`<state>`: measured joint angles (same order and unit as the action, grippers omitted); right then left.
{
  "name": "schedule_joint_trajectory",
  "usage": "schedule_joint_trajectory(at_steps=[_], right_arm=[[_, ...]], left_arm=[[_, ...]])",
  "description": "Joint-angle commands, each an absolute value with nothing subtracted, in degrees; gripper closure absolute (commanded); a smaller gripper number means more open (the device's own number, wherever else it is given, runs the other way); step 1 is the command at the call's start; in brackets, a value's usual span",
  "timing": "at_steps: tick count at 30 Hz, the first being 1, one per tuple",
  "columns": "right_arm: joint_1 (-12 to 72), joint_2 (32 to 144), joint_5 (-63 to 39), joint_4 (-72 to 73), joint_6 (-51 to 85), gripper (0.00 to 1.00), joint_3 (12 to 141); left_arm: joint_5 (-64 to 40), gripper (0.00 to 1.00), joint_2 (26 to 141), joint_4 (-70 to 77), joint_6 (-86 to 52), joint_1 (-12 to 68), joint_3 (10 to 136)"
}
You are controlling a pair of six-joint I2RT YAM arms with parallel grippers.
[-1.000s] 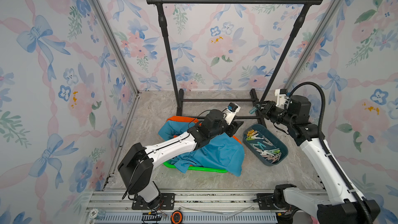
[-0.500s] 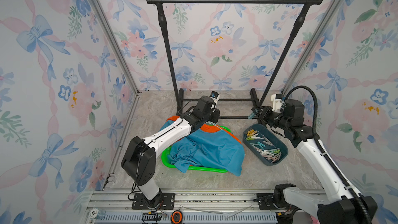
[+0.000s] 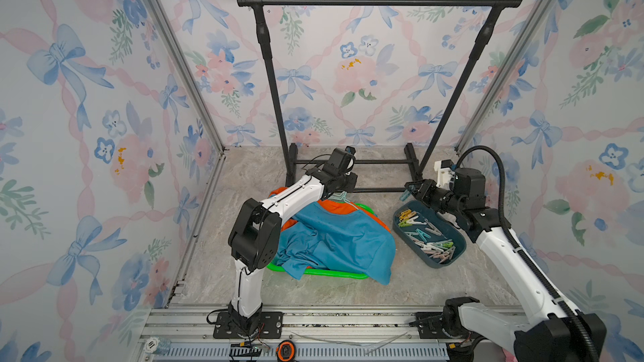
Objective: Use clothespins to secure the t-shirt on both sides of the hanger
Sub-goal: Pick up the hanger from the basket.
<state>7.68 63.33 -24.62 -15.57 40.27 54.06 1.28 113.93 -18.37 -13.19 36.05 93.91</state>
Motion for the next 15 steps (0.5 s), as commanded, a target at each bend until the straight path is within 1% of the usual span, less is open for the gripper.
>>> schedule_joint_trajectory(at_steps=[1,4,7,9,13,15], right_arm=[[8.35,62.86,-24.61,-13.89,39.09,0.73,53.27],[8.35,63.15,-24.77,-13.80,38.85,0.73,53.21],[8.35,63.59,-24.93,-13.75,38.69,0.73,53.26],[8.31,63.85,-25.16,-13.70,38.70,0.73,53.29],[8.31,64.10,-25.22,-13.47,38.67,0.73,53.26],[8.34,64.11,-25.38,-13.37,38.80,0.73,53.26]], left_arm=[[0.24,0.73,116.56,-21.08,-12.26,35.77,96.10],[-0.64,0.70,117.45,-21.15,-12.13,35.78,96.67],[-1.25,0.69,118.36,-21.37,-12.04,35.90,97.40],[-1.49,0.73,118.97,-21.54,-12.04,36.03,97.86],[-0.93,0.83,119.06,-21.66,-12.13,36.44,98.35],[-0.11,0.86,118.63,-21.62,-12.15,36.43,98.22]])
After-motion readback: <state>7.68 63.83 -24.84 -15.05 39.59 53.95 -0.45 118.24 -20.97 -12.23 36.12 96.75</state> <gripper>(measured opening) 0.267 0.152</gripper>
